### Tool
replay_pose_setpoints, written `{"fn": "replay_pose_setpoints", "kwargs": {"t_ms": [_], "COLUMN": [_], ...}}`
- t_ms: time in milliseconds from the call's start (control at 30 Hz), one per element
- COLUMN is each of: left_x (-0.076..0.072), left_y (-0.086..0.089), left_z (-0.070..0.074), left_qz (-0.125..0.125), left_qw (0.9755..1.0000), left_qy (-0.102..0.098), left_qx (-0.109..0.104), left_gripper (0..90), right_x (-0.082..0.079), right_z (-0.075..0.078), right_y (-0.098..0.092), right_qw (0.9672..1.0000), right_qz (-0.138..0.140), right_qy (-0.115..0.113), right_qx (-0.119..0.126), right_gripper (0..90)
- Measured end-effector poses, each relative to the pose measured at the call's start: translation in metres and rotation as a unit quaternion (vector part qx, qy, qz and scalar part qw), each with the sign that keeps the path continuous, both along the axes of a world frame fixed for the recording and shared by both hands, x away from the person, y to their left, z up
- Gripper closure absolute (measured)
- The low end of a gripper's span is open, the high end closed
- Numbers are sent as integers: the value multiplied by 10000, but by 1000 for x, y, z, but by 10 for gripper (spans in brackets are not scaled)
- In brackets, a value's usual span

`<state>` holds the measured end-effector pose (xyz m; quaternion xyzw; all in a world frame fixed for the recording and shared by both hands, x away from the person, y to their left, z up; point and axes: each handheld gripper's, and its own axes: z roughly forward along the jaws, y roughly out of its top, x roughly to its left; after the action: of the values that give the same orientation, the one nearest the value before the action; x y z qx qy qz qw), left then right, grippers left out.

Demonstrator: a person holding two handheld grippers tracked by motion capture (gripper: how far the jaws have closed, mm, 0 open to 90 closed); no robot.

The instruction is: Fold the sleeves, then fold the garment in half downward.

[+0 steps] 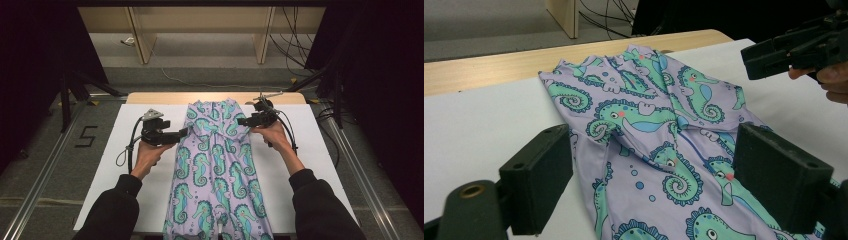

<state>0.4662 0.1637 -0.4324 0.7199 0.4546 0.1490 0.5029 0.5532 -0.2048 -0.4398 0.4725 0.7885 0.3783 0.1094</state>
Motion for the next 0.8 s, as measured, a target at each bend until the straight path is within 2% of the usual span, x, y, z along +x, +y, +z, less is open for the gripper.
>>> {"fn": "replay_pose_setpoints", "kwargs": {"t_ms": [800], "left_x": [22], "left_y": [-13], "left_z": [3], "left_qz": [8], "left_qw": [9999], "left_qy": [41], "left_qx": [112], "left_gripper": [157], "right_x": [0], "right_z": [-1], "right_y": [1], "right_qw": [10000], "right_qz": [29], "right_qy": [5], "right_qx": [-35], "right_gripper": [259]}}
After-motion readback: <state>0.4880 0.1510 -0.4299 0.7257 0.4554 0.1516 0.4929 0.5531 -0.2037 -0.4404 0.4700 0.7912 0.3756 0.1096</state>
